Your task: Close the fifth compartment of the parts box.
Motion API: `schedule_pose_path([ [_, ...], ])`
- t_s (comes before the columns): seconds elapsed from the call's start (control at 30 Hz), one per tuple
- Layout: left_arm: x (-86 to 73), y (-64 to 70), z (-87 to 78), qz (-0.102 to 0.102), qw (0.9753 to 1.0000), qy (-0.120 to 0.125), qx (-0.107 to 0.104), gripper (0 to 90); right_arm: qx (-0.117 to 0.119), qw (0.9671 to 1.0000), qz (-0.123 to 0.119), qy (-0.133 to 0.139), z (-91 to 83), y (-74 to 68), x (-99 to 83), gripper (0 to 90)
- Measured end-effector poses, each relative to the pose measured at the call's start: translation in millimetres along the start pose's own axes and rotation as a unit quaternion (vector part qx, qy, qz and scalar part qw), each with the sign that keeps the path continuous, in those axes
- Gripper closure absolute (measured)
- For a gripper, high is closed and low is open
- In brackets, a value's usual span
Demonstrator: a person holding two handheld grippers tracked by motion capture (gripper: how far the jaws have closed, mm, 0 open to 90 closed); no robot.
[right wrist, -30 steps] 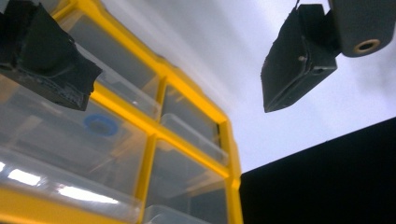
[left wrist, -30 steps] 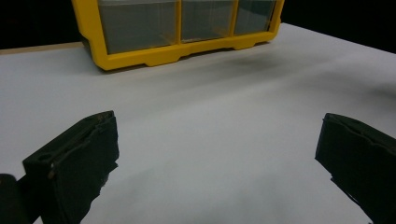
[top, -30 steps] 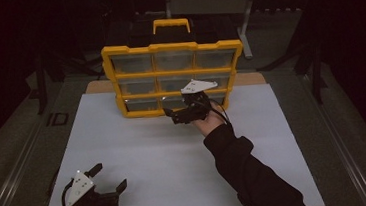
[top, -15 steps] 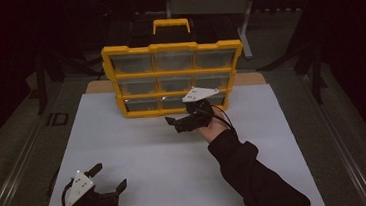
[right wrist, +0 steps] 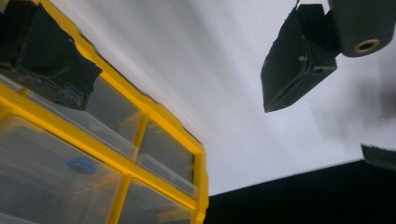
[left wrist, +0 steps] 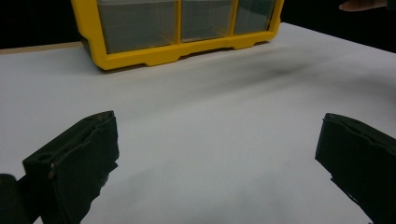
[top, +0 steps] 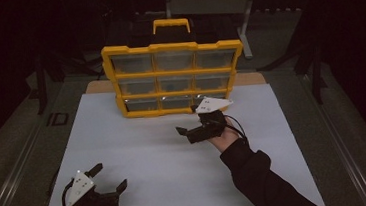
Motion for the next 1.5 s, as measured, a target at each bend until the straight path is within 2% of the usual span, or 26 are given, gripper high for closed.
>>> schedule_pose_path([
  [0.13,0.1,-0.1,-0.2,-0.001,1.0000,0.001,0.000,0.0,0.019,0.9996,0.014,0.013,-9.4,-2.4,-3.3,9.8],
  [0.23,0.2,-0.1,-0.2,-0.001,1.0000,0.001,0.000,0.0,0.020,0.9996,0.011,0.019,-16.2,-2.9,-6.4,9.8],
  [0.47,0.6,0.0,-0.5,-0.001,1.0000,0.002,0.000,0.0,0.026,0.9995,0.008,0.013,-28.3,-1.0,-18.3,9.8],
  [0.83,0.7,0.0,-0.8,-0.001,1.0000,0.002,0.000,0.0,0.018,0.9998,0.010,0.000,-46.0,2.3,-39.1,9.8],
  [1.1,0.9,0.1,-0.9,0.000,1.0000,0.003,0.000,0.0,0.015,0.9995,0.023,0.013,-65.3,1.9,-50.3,9.8],
  [1.3,0.7,0.6,-0.4,0.000,1.0000,0.001,0.000,0.0,0.009,0.9996,0.025,0.003,-77.7,1.9,-66.5,9.8],
  [1.5,0.7,0.6,-0.3,0.000,1.0000,0.001,0.001,0.0,0.000,0.9998,0.022,0.005,-91.4,1.0,-79.7,9.8],
])
Point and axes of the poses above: each handheld gripper's, and its own axes: z roughly forward along the jaws, x roughly out of its top, y roughly to its right, the point moved 5 cm from there along z, roughly forward along the jaws, and after that the axes turned 8 degrees about y, right-handed, at the moved point
